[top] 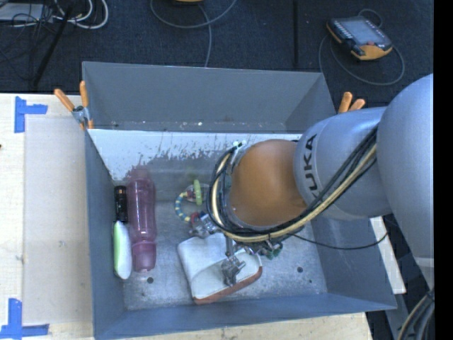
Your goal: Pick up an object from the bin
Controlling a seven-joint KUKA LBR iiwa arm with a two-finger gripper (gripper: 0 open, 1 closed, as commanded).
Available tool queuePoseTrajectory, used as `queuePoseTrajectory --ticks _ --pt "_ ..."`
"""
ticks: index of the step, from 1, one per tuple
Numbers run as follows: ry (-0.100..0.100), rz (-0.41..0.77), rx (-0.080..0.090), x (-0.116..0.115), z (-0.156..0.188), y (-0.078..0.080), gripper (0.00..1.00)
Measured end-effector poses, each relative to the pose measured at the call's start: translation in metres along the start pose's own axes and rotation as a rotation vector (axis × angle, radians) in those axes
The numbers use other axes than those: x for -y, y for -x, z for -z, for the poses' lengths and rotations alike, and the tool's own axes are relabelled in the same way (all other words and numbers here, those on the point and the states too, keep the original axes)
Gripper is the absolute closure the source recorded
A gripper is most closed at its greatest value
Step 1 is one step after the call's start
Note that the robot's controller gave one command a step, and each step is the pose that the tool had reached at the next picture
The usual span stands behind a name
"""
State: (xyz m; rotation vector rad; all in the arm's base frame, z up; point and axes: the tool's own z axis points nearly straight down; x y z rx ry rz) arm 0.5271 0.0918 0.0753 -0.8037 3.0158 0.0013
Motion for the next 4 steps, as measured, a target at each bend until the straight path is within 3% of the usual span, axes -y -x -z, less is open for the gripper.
queuePoseTrajectory --ticks 1,3,4 --pt "-0.005 0.29 0.007 -0.067 0.002 0.038 1.0" --pt "-0.003 0.289 0.005 -0.067 0.005 0.037 1.0" --pt "0.005 0.289 -0.013 -0.069 0.022 0.035 1.0"
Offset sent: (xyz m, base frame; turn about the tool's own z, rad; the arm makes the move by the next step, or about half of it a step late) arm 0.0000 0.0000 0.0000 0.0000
